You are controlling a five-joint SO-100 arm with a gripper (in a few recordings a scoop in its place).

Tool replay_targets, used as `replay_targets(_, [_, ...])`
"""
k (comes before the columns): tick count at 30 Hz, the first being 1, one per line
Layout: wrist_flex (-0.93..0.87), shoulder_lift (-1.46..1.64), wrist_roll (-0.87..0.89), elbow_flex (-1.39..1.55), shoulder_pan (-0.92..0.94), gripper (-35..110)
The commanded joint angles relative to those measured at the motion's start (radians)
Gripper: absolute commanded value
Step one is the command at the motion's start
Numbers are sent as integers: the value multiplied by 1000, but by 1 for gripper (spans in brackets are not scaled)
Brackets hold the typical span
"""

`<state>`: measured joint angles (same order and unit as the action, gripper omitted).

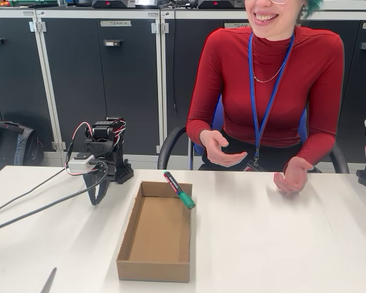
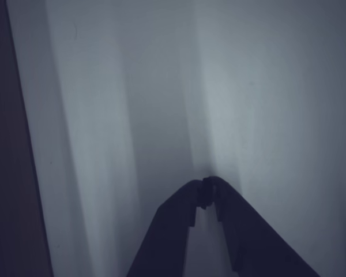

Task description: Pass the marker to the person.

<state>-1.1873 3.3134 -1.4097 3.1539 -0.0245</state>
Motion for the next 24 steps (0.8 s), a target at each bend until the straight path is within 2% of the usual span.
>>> replay_targets(1, [-3,17,-11,17,-8,-5])
replay_targets(11, [14,15,-15,17,5,-5])
replay_targets(17, [222,-135,11,-12,11,-5])
replay_targets(21, [379,-287,106,-114,-6,-5])
replay_targets(24, [430,-437,179,-249,-26,-5])
